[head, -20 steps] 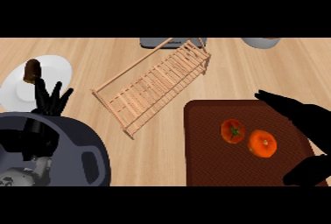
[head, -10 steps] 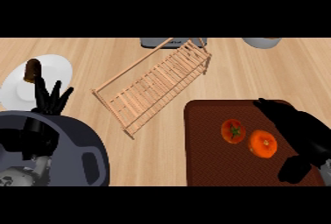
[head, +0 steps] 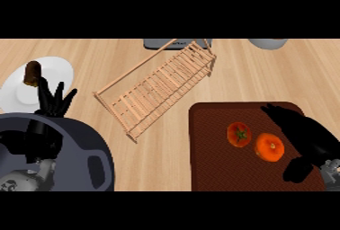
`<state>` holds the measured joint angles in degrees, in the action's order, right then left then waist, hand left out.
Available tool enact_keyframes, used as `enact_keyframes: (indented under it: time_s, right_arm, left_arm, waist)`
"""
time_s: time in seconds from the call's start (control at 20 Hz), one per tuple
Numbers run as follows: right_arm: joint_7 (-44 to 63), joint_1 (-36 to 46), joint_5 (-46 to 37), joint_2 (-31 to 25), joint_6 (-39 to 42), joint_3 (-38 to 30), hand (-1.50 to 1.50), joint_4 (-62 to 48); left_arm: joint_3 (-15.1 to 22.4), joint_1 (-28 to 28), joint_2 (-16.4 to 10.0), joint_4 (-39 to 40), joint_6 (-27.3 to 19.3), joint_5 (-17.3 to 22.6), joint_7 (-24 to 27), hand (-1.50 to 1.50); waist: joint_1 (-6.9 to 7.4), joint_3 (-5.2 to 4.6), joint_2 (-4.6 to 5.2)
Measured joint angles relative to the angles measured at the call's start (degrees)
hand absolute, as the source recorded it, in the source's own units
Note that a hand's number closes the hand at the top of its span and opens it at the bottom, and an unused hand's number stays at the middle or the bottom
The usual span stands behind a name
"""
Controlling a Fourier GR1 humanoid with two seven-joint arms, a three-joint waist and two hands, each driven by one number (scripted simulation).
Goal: Pick the squash from the tray and place it in the tiered shelf
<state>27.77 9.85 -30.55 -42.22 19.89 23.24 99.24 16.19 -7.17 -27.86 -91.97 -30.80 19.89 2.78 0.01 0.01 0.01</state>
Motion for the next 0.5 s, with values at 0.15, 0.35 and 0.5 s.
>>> enact_keyframes:
  time_s: [0.15, 0.35, 0.5]
  right_arm:
    - [-2.0, 0.0, -2.4, 2.1, -0.4, -0.2, -1.50, -3.0]
    - [-5.2, -1.4, -5.1, 3.2, -0.8, -1.2, -1.50, -5.4]
    - [-8.1, -2.2, -7.1, 4.9, -2.8, -1.8, -1.50, -7.9]
  left_arm:
    - [-0.6, 0.7, -0.6, -1.1, 0.3, 0.3, -0.3, 0.00]
    - [-0.7, 1.2, -0.2, -1.2, 0.5, -0.1, -0.1, 0.00]
    - [-1.4, 1.3, -0.5, -0.8, 1.3, 0.5, -0.1, 0.00]
  waist:
    - [0.13, -0.02, 0.00]
    - [0.08, -0.02, -0.01]
    - [0.08, -0.01, 0.00]
